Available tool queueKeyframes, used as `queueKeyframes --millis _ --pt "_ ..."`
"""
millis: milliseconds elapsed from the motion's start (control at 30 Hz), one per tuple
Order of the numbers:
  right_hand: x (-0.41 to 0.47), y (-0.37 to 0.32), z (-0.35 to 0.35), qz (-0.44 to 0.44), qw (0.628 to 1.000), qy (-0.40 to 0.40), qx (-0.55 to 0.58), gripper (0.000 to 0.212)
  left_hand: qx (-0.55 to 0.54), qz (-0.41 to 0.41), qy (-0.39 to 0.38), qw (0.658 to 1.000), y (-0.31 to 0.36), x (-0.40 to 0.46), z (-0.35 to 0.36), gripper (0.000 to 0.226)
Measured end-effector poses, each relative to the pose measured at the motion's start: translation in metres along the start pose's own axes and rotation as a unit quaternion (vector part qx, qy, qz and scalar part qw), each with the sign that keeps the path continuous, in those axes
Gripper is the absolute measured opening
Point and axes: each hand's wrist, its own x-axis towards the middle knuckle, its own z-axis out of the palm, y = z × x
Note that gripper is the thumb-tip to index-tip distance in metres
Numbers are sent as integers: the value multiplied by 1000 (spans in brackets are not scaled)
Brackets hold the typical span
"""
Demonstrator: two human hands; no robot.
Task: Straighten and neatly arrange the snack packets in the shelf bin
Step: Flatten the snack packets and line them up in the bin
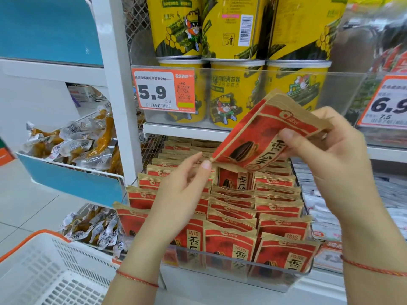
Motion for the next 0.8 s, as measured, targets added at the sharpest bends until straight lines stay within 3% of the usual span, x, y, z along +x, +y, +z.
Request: queueKeyframes --millis 133,367,533,667,800 --pt "-4 5 4 -9 991 -18 -133 15 109 13 -23 994 4 -4 7 57" --pt "-4 29 16 55 964 -56 -253 20 125 6 -25 992 1 -2 3 53" --pt "-5 50 25 137 927 -111 -330 9 134 2 -32 991 1 -2 3 52" --pt "-5 47 21 164 909 -102 -368 31 140 3 -37 989 0 -2 3 48" --pt "-6 32 16 137 864 -177 -451 45 144 5 -40 989 -1 -1 3 46"
